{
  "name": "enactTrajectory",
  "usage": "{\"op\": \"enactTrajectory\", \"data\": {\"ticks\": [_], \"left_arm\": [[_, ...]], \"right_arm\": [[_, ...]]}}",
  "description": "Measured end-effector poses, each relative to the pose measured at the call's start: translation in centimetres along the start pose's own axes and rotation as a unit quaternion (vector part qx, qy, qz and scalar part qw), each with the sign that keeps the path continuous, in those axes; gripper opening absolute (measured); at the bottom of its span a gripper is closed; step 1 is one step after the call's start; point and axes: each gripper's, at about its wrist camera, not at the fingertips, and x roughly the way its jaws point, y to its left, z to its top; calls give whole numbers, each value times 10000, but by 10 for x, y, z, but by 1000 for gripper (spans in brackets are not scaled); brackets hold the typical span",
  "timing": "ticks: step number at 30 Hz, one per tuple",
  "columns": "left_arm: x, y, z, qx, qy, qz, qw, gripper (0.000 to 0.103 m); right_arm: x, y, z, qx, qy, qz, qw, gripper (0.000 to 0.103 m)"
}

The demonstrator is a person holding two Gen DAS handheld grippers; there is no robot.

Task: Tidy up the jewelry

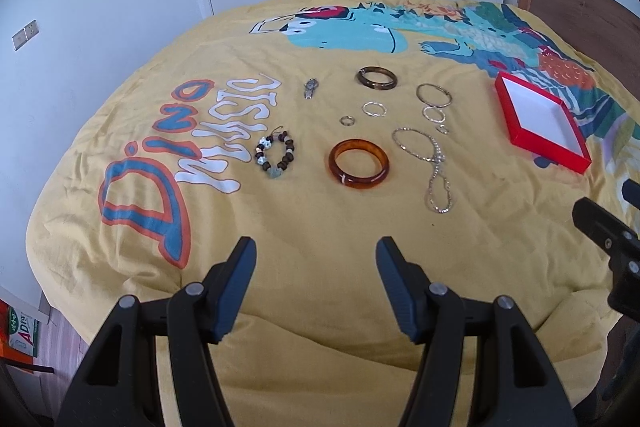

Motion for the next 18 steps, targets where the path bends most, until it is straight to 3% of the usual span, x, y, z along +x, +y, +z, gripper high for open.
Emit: {"op": "enactTrajectory", "data": {"ticks": [9,18], "left_arm": [[19,15,20,-291,135,-39,9995,60],[29,20,35,-434,-1,213,9988,60]], "right_arm": [[-5,17,21,-228,125,195,9995,103],[-4,25,40,-558,-16,182,9983,103]]}}
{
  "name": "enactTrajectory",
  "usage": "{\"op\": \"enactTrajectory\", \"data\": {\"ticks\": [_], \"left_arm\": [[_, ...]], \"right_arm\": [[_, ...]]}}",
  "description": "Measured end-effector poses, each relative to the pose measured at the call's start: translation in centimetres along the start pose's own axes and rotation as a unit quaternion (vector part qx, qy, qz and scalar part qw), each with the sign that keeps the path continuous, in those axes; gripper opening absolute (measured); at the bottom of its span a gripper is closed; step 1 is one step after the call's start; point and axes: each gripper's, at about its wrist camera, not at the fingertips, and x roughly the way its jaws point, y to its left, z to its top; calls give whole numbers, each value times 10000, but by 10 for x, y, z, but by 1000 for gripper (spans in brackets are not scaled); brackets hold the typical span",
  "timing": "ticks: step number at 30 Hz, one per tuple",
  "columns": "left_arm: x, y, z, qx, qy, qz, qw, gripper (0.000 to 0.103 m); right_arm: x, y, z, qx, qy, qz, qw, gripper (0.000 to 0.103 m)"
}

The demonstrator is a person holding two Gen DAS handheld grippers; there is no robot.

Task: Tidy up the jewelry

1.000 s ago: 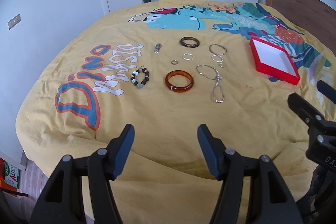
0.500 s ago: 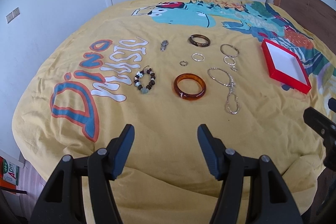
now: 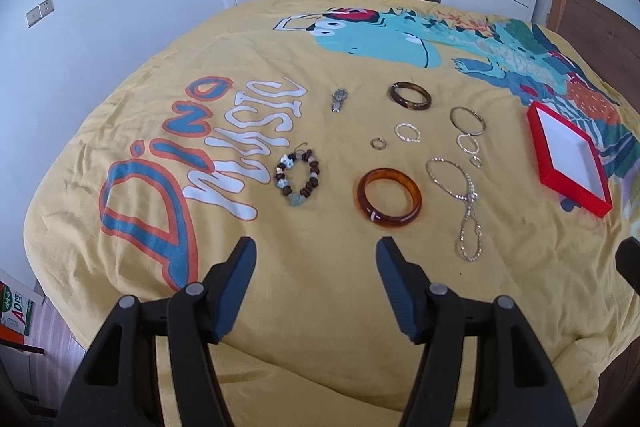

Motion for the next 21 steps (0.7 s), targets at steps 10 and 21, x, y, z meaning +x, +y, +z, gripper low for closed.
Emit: {"op": "enactTrajectory", "data": {"ticks": [10,21], "left_arm": [[7,-9,7,56,-55,-38,10000,60],[15,-12,9,72,1,-53,10000,60]], "right_arm": [[-3,2,9,-190,-160,-25,9997,103],[1,3,12,-257,-208,-17,9995,103]]}}
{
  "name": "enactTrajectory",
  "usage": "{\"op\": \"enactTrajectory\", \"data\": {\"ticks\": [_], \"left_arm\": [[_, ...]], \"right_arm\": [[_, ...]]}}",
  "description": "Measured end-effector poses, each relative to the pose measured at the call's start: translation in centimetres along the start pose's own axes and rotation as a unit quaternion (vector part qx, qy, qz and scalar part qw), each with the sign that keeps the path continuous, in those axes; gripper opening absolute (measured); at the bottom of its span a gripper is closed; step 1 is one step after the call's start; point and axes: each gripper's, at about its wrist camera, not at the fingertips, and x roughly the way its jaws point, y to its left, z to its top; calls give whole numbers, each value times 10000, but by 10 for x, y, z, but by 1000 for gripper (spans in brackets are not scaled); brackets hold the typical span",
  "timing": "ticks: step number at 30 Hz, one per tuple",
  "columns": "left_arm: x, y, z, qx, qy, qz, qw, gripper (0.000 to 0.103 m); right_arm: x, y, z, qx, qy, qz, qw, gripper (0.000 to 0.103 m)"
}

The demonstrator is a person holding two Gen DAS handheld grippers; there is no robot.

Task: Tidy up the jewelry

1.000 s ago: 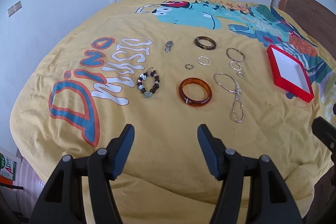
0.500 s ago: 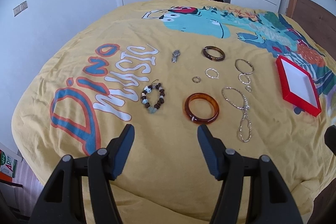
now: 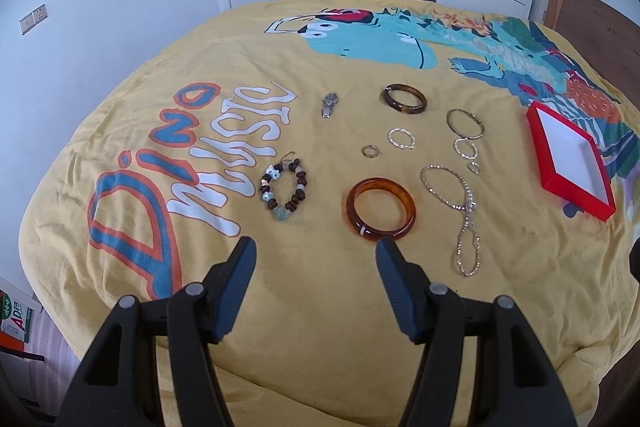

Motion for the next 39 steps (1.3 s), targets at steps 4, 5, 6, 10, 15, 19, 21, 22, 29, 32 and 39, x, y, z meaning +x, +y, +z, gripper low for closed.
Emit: {"op": "enactTrajectory", "data": {"ticks": [4,5,6,10,15,19,21,22,29,32,39], "left_arm": [[9,2,1,-32,89,12,10000,60],[13,4,1,-32,157,4,9999,60],[17,7,2,-35,238,-12,9997,60],[33,21,2,-197,443,-95,9988,60],[46,24,5,-264,505,-305,9979,60],[57,22,7,-282,572,-471,9969,60],[65,20,8,-273,622,-517,9964,60],[69,19,9,-282,650,-542,9960,60],[83,14,15,-295,653,-600,9956,60],[88,14,15,-312,682,-595,9954,60],[100,5,18,-257,763,-665,9945,60]], "right_arm": [[9,-5,-4,127,20,147,9998,103],[15,-8,-7,181,47,200,9996,103],[22,-11,-10,230,101,260,9993,103],[48,-21,-23,486,315,630,9963,102],[84,-27,-34,799,537,1157,9886,83],[107,-30,-36,956,697,1328,9841,75],[120,-29,-36,1019,780,1435,9813,66],[126,-28,-36,1031,829,1476,9802,66],[152,-24,-36,1105,1004,1712,9739,59],[159,-23,-35,1069,1039,1740,9734,59],[178,-31,-27,1090,997,1697,9744,47]]}}
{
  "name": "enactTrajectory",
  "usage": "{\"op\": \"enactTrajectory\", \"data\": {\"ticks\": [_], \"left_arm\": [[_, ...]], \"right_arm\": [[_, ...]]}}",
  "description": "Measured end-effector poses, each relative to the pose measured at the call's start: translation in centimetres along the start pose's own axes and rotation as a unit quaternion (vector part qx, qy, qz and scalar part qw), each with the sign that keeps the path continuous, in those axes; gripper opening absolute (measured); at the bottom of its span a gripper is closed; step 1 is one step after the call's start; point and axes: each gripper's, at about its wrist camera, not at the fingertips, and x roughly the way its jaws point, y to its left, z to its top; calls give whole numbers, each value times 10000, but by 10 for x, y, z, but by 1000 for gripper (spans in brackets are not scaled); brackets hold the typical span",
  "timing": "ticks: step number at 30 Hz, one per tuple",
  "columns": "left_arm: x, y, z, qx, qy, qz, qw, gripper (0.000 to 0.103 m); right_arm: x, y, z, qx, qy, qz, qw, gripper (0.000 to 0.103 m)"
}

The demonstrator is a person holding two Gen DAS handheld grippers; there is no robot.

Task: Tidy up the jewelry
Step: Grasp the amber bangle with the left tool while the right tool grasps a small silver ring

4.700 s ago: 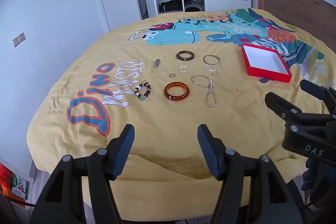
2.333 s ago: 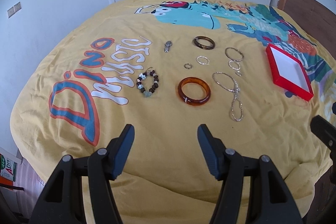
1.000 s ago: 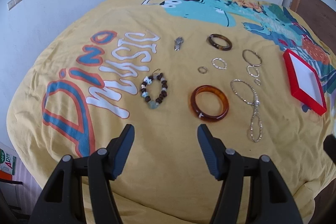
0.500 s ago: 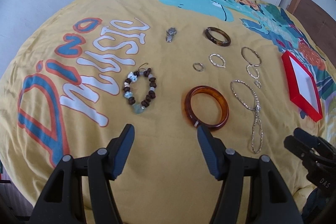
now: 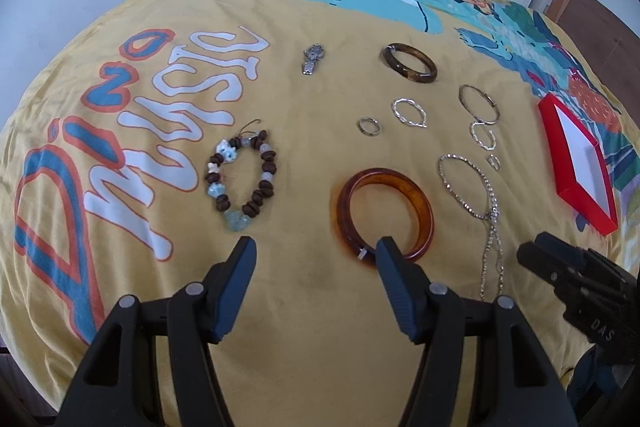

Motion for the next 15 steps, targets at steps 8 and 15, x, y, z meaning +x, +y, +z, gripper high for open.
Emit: {"op": "enactTrajectory", "data": {"ticks": [8,15], "left_arm": [[20,-5,9,-98,96,54,9999,60],[41,-11,9,-87,268,154,9995,59]], "right_arm": [[16,-28,34,69,-195,-117,9997,40],[40,-41,54,-17,-150,-71,9999,37]]}}
